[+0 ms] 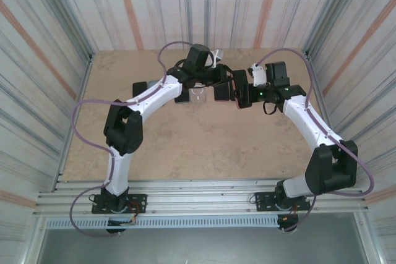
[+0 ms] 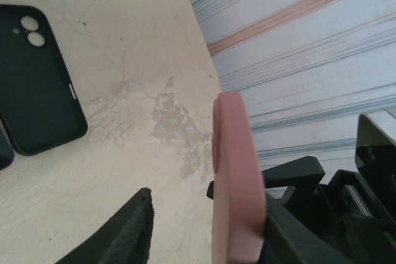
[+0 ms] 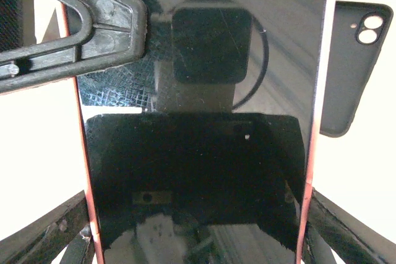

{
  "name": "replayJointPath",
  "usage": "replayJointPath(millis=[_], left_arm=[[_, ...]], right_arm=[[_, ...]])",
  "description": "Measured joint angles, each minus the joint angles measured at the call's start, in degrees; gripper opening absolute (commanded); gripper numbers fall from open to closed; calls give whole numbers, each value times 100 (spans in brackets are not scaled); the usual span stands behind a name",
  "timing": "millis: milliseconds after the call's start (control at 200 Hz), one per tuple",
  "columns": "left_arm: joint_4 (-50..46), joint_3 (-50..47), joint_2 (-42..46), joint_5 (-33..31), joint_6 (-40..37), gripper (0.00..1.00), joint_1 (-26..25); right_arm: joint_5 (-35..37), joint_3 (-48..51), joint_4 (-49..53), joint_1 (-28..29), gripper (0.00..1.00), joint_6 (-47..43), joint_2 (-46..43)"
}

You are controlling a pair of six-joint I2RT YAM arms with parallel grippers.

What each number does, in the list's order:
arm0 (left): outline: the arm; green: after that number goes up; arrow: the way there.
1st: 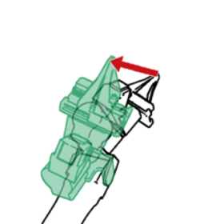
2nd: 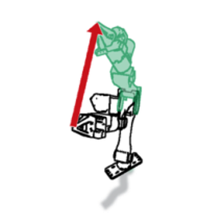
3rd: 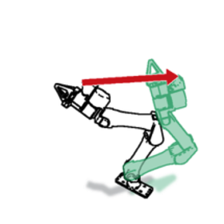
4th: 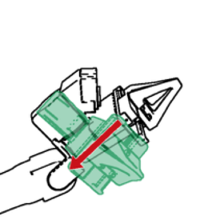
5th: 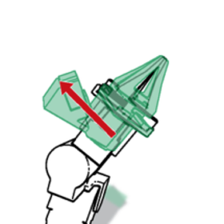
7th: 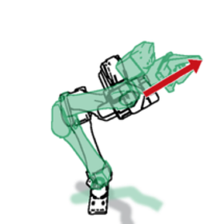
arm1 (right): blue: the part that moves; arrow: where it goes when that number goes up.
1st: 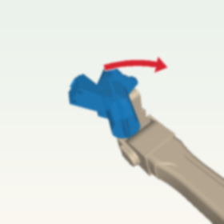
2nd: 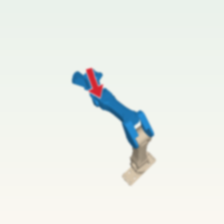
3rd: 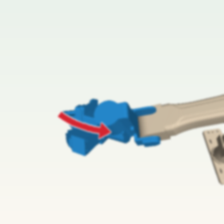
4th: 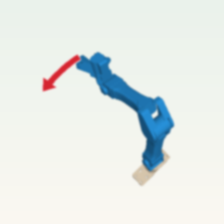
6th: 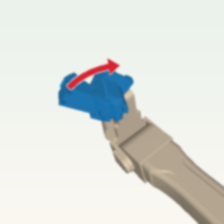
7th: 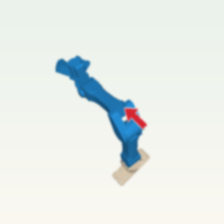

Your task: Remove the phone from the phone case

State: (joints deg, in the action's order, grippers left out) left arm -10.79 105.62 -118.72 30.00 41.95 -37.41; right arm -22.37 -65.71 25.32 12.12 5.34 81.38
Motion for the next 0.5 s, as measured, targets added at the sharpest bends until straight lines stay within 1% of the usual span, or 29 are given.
replayJointPath(millis=[95, 180, 306, 416, 501], left_arm=[[2, 35, 0, 0, -15, 32, -22], [11, 35, 0, 24, -17, 22, -28], [31, 46, 0, 72, -9, 20, -50], [26, 57, 0, 118, 9, 11, -50], [28, 76, 0, 153, 42, 7, -50]], right_arm=[[-4, 0, -7, 17, 37, 15, 0], [-9, 0, -4, 26, 37, 17, 0], [-24, 0, -4, 44, 37, 20, 0], [-35, 0, -17, 79, 38, 20, 0], [-28, 0, -28, 79, 41, 20, 0]])
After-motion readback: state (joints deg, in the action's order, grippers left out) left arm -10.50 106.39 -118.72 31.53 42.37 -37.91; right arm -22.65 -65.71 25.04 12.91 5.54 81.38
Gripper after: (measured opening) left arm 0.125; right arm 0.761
